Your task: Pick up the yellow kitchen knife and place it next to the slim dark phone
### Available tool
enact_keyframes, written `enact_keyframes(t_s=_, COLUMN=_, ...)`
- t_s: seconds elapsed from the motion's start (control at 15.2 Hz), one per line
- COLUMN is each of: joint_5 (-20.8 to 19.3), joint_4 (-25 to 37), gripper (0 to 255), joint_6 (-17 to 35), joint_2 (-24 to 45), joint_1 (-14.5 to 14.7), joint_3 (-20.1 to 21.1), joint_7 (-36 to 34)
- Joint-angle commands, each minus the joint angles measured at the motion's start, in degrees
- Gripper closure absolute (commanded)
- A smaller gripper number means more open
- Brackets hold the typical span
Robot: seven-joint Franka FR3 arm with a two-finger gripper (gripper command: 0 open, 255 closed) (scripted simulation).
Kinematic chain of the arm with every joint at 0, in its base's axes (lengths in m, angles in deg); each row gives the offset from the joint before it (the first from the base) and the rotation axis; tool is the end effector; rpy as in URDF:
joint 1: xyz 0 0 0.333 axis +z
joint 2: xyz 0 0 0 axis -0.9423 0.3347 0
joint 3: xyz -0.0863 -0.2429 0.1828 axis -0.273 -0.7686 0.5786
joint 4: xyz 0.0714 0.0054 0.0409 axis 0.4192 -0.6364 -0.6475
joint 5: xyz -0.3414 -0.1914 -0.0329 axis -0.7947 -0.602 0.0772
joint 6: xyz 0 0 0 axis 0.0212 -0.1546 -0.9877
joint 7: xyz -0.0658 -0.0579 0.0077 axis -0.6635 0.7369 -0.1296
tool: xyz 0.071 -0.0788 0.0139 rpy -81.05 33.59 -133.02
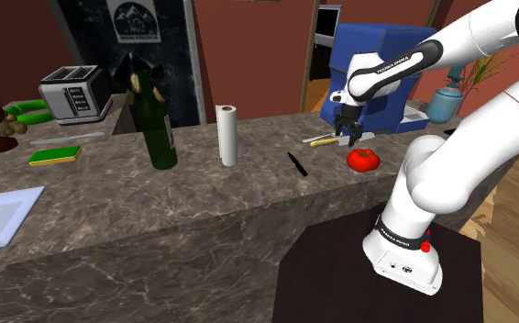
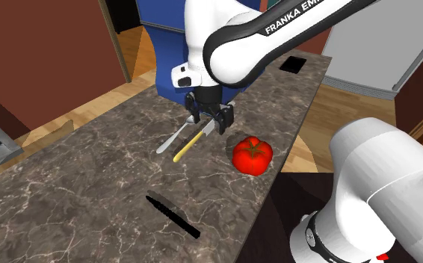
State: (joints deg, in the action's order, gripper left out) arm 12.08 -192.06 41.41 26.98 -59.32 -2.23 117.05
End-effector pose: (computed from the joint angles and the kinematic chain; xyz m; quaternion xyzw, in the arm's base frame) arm 0.2986 -0.2839 0.3477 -0.8790 -0.4767 0.0088 0.0013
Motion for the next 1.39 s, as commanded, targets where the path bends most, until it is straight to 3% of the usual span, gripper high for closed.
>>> enact_keyframes(t_s=0.0, joint_5=0.0, joint_4=-0.2, gripper=0, joint_6=0.5, joint_2=0.3, joint_1=0.1, joint_3=-0.3, joint_7=0.0)
enact_keyframes(t_s=0.33, joint_5=0.0, joint_4=-0.2, gripper=0, joint_6=0.5, joint_2=0.3, joint_1=0.1, joint_3=-0.3, joint_7=0.0)
enact_keyframes(t_s=0.4, joint_5=0.0, joint_4=-0.2, gripper=255, joint_6=0.5, joint_2=0.3, joint_1=0.1, joint_3=-0.3, joint_7=0.0)
enact_keyframes(t_s=0.99, joint_5=0.0, joint_4=-0.2, gripper=255, joint_6=0.5, joint_2=0.3, joint_1=0.1, joint_3=-0.3, joint_7=0.0)
enact_keyframes(t_s=1.32, joint_5=0.1, joint_4=1.7, gripper=255, joint_6=-4.5, joint_2=-2.8, joint_1=-1.2, joint_3=2.6, joint_7=-0.3)
